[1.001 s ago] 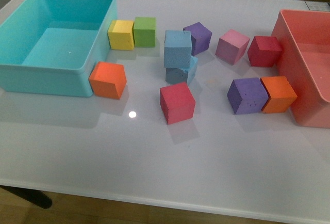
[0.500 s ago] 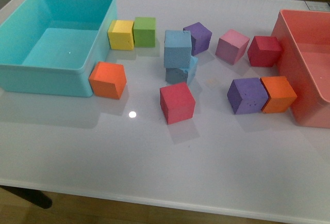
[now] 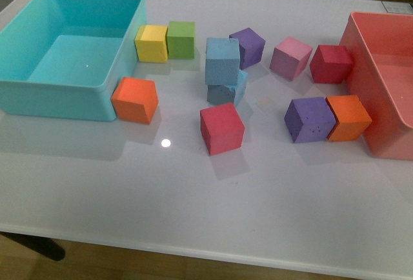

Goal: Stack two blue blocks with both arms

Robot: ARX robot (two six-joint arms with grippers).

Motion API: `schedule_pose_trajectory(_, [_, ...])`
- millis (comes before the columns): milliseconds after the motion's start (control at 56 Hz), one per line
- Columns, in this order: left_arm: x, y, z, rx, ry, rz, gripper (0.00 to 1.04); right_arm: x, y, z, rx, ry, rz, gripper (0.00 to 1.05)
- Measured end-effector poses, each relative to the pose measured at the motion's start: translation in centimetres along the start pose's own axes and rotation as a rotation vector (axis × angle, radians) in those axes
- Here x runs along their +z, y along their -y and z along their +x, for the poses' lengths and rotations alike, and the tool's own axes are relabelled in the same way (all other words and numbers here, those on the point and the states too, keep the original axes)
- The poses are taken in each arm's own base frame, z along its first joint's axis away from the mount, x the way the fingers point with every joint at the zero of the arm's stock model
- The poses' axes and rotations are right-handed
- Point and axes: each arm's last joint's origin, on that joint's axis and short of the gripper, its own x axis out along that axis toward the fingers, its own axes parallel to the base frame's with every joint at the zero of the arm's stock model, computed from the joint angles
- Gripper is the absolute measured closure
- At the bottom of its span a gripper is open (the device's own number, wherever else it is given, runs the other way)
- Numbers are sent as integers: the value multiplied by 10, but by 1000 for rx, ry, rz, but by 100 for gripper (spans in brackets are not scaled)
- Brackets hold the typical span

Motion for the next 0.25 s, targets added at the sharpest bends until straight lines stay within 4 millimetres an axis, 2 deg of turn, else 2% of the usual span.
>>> schedule_pose_trajectory(250, [0,0,0,0,0,0,9,0,0,0,0,0,0,9])
